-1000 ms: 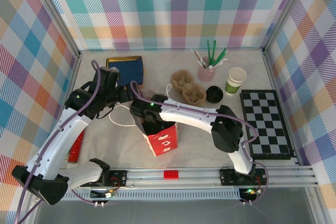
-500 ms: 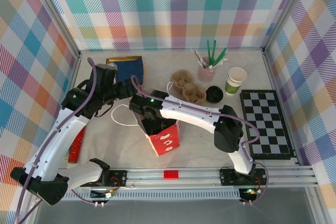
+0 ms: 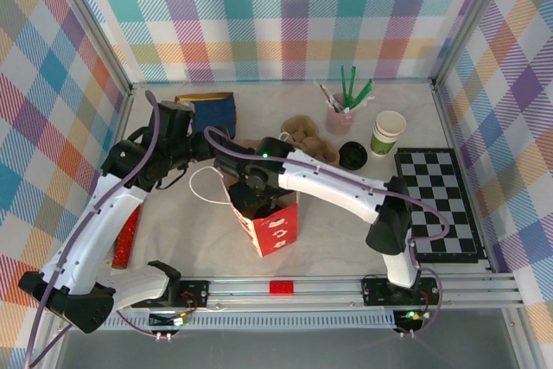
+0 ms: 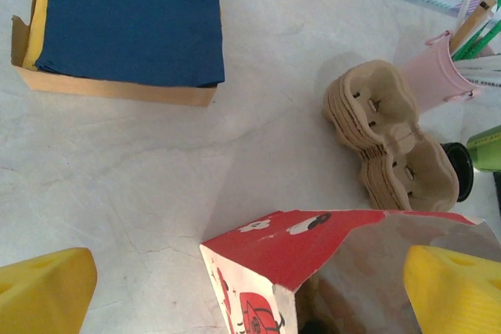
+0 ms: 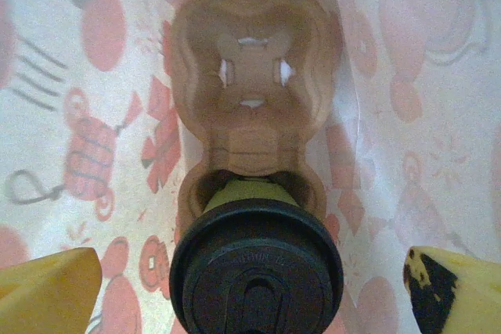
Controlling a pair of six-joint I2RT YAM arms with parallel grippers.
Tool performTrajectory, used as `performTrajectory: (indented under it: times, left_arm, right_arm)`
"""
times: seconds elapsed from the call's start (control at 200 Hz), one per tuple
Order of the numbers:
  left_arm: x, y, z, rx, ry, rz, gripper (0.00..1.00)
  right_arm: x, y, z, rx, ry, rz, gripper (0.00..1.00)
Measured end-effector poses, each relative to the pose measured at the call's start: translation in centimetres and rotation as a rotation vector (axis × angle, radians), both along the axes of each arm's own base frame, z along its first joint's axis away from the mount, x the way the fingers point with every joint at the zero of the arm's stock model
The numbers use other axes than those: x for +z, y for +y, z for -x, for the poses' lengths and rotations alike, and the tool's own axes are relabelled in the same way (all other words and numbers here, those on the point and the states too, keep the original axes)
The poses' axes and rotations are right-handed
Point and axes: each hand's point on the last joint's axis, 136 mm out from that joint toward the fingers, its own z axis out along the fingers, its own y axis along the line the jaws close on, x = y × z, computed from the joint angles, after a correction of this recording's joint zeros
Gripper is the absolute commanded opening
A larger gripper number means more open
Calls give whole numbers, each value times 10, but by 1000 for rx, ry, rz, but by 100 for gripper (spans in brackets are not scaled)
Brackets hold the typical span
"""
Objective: Pack the takeout coffee
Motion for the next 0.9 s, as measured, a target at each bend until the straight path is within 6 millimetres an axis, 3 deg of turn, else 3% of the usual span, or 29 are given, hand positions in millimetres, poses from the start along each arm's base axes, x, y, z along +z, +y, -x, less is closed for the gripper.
performTrajectory:
  times: [0.14,0.4,0.9]
  left_arm:
    - [1,-1,0,-7,1,-2,100]
    - [6,0,2,-10,-2,1,100]
    - [24,4,10,-9,-57,28,100]
  right_arm:
    - [15,3,-2,14,-22,-33,99]
    - [23,5,-3,33,-35,-45,99]
    - [84,3,-3,67,-110,-158,99]
